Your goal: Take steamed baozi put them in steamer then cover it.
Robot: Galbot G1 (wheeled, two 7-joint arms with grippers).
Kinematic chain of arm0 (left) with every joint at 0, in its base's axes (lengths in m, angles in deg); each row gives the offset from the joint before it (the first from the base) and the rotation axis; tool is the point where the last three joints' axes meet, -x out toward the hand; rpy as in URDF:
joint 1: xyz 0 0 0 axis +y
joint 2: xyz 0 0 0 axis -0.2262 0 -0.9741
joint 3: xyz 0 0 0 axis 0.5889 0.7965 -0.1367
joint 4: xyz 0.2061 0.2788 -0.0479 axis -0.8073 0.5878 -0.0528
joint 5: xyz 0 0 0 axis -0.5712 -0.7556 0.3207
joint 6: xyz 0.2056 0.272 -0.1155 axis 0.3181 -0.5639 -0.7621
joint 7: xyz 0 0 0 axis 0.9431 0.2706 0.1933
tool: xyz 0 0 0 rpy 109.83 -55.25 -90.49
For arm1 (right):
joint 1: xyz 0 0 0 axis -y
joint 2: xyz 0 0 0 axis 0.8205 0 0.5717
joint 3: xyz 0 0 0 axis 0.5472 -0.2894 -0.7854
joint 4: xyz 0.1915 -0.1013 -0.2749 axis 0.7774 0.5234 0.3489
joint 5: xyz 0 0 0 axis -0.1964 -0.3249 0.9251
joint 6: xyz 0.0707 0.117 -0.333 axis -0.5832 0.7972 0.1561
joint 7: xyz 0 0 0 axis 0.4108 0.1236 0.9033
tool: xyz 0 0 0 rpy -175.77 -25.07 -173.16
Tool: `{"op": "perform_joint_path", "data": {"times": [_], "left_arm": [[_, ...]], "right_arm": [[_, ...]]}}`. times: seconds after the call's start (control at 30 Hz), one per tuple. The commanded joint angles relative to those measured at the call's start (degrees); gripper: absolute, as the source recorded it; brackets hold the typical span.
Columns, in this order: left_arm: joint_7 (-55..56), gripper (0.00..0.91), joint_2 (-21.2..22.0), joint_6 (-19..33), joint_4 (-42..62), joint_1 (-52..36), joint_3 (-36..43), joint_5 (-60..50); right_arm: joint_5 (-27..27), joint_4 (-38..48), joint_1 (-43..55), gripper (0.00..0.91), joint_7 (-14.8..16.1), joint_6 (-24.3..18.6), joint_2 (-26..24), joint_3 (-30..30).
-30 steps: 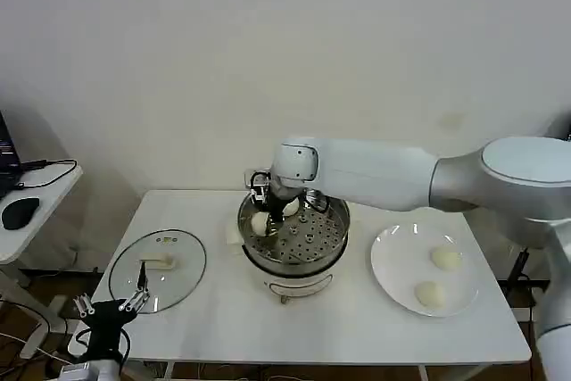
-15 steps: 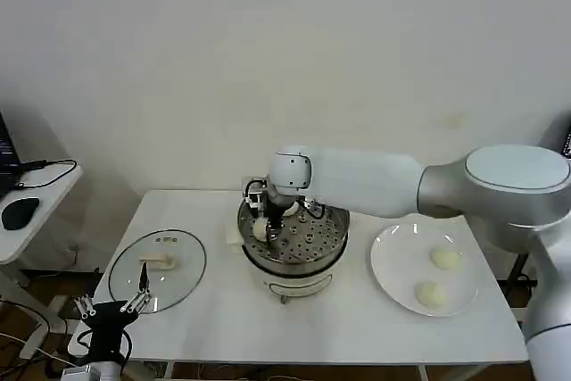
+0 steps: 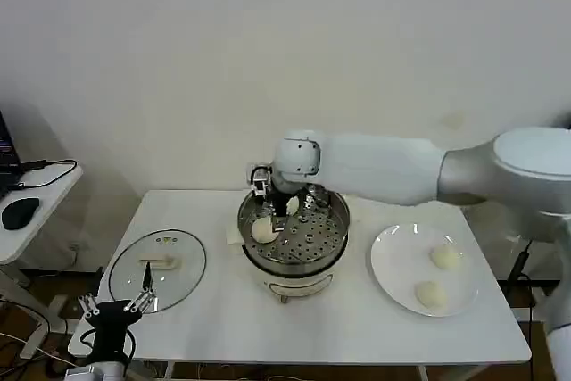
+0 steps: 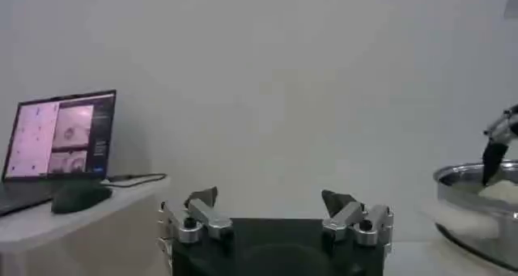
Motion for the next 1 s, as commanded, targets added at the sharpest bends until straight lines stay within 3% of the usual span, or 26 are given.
{"op": "perform_joint_path", "data": {"times": [0.03, 0.1, 0.23, 0.37, 0.4, 0.5, 0.57, 0.6, 0.7, 0.77, 0.83, 0.9, 1.0], "left_arm": [[0.1, 0.907, -0.3, -0.4, -0.5, 0.1, -0.1, 0.2], [0.1, 0.907, -0.6, -0.5, -0.6, 0.2, -0.1, 0.4], [0.1, 0.907, -1.2, -0.7, -0.7, 0.4, -0.1, 0.3], [0.0, 0.907, -1.6, -0.9, -0.6, 0.7, 0.3, -0.1], [0.0, 0.907, -1.8, -1.0, -0.5, 0.7, 0.4, -0.3], [0.0, 0.907, -1.9, -1.3, -0.1, 0.5, 0.6, -0.6], [0.0, 0.907, -1.7, -1.5, 0.1, 0.5, 0.9, -0.9], [0.1, 0.907, -1.5, -1.5, 0.3, 0.4, 1.3, -1.2], [0.0, 0.907, -1.2, -1.3, 1.0, 0.6, 1.7, -1.9], [0.0, 0.907, -0.9, -1.3, 1.2, 0.8, 1.8, -2.1], [0.0, 0.907, -0.6, -1.2, 1.4, 0.9, 1.9, -2.3], [0.1, 0.907, -0.4, -1.2, 1.4, 1.1, 2.0, -3.0], [0.1, 0.907, -0.1, -1.2, 1.5, 1.6, 2.2, -3.6]], "right_arm": [[3.2, -8.7, 10.1, 0.907, 2.1, -1.9, -10.9, -1.2], [6.0, -12.2, 13.9, 0.907, 5.3, -5.2, -16.4, -3.6], [20.3, -18.6, 18.2, 0.907, 10.8, -13.7, -27.5, -9.4], [29.1, -22.5, 15.7, 0.907, 13.9, -18.0, -42.9, -10.4], [31.6, -22.7, 15.0, 0.907, 14.4, -18.6, -44.4, -9.9], [38.2, -22.6, 6.6, 0.907, 15.5, -23.8, -52.5, -2.7], [40.7, -22.5, -5.4, 0.907, 15.7, -25.5, -56.6, 7.1], [42.5, -22.5, -12.9, 0.907, 16.1, -26.5, -58.5, 15.0], [45.0, -22.5, -18.6, 0.907, 16.4, -28.8, -61.1, 17.3], [46.7, -22.1, -24.9, 0.907, 16.3, -29.5, -62.0, 23.8], [47.0, -21.6, -30.7, 0.907, 16.2, -29.6, -61.8, 26.2], [46.3, -21.3, -40.4, 0.907, 16.2, -28.9, -61.2, 34.4], [45.4, -21.2, -44.7, 0.907, 16.5, -26.4, -60.3, 36.2]]}}
